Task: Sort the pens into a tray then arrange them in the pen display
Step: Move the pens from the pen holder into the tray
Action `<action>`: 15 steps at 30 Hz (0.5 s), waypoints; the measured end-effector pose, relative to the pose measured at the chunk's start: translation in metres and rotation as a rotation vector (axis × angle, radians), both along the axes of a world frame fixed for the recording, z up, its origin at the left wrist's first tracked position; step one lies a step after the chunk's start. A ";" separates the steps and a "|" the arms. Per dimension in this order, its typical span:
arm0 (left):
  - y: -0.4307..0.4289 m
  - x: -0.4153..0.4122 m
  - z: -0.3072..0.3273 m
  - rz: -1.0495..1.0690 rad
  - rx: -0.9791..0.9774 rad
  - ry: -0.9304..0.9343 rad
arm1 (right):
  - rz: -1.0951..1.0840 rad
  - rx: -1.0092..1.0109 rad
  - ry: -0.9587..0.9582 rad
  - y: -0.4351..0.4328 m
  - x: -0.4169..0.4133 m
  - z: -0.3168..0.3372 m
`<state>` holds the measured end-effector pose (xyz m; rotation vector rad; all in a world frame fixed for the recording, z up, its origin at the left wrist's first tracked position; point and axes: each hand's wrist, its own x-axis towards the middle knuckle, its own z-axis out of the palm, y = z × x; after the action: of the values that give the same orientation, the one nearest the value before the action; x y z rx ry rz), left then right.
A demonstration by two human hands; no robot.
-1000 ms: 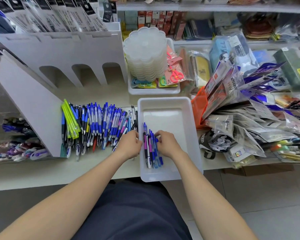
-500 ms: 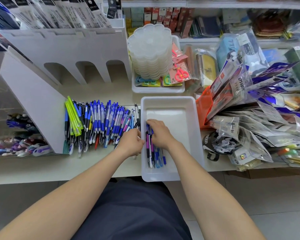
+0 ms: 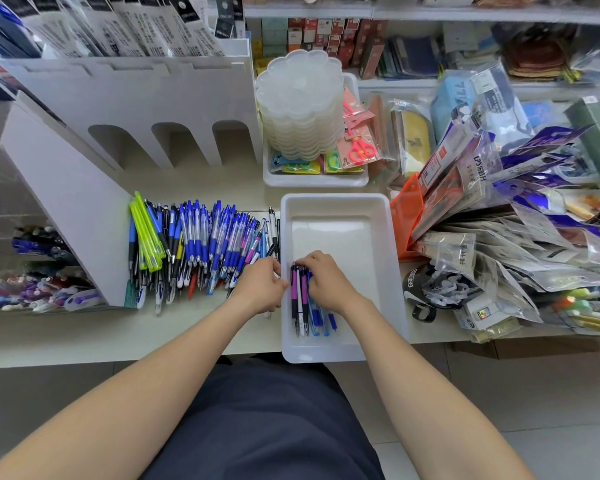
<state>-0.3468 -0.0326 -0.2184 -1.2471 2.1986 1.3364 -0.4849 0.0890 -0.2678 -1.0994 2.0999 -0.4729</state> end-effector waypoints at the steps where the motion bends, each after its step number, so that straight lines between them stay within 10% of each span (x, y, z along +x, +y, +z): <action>1: 0.000 0.000 0.000 -0.003 -0.004 -0.003 | -0.021 -0.008 0.005 0.000 -0.001 0.000; 15: 0.000 0.003 0.003 -0.036 -0.025 0.020 | 0.008 -0.009 0.115 0.015 0.018 0.002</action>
<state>-0.3437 -0.0327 -0.2157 -1.2018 2.2478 1.3168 -0.4672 0.1044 -0.2660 -1.1645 2.1938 -0.4243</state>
